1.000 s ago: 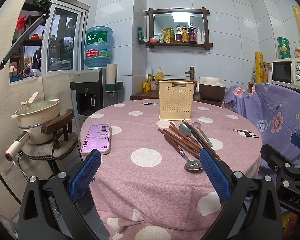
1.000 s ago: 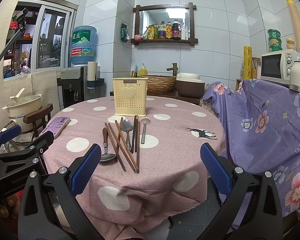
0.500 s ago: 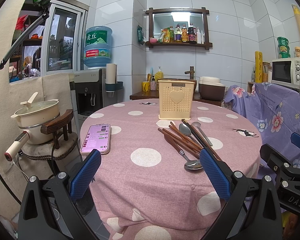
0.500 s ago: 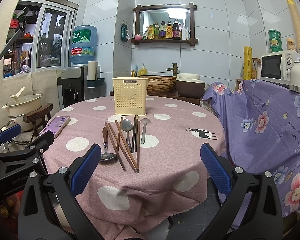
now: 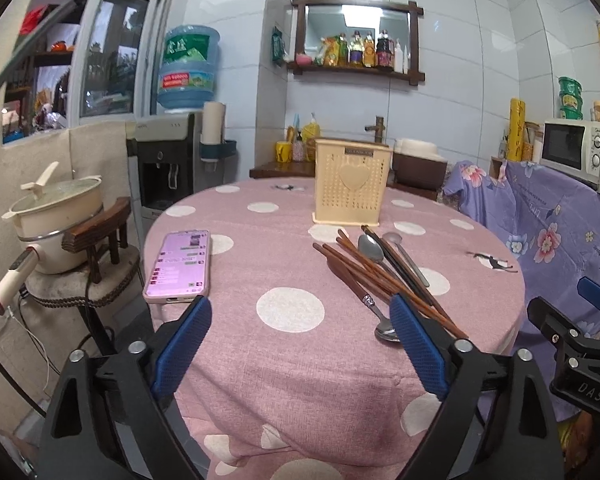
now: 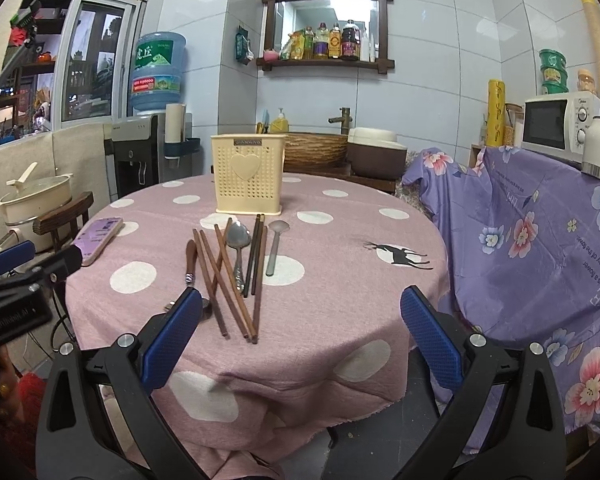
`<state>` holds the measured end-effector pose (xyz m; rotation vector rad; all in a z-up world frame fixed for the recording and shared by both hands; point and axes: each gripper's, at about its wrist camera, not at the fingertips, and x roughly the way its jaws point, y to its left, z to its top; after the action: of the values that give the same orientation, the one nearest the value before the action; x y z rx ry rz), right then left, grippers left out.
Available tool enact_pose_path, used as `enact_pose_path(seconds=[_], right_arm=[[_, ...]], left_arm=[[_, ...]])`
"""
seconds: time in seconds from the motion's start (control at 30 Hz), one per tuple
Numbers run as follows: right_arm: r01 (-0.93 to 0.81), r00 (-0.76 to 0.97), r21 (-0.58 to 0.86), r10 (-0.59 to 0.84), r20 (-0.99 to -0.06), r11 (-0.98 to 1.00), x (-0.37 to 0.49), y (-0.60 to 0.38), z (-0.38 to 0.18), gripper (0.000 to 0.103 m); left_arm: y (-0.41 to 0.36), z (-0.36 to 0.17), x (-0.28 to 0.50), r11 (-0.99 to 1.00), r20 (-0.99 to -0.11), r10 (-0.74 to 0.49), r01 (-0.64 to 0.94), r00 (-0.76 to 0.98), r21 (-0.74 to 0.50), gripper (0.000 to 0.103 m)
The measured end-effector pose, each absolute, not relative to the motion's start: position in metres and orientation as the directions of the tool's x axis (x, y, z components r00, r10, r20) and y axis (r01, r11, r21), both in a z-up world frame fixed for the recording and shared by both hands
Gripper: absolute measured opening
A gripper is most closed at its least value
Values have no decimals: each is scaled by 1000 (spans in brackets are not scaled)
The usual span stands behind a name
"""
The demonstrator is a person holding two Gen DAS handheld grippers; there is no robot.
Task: Organize utensils
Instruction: 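Move left tool to the brown-handled spoon while right tool approaches the clear plastic spoon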
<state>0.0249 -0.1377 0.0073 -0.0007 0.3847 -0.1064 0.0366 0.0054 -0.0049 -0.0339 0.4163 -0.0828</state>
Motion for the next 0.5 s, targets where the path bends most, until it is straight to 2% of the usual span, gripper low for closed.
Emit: enact_pose_path(seconds=[0.27, 0.33, 0.5], right_arm=[[105, 867, 2, -91, -489, 994, 71, -164, -5, 98], [110, 860, 1, -94, -502, 994, 79, -166, -6, 98], [113, 850, 7, -93, -519, 994, 94, -171, -9, 98]], left_arm=[[5, -14, 97, 977, -586, -214, 176, 781, -122, 62], [1, -17, 115, 971, -623, -238, 189, 745, -145, 57], [-15, -26, 158, 959, -708, -281, 211, 648, -188, 39]])
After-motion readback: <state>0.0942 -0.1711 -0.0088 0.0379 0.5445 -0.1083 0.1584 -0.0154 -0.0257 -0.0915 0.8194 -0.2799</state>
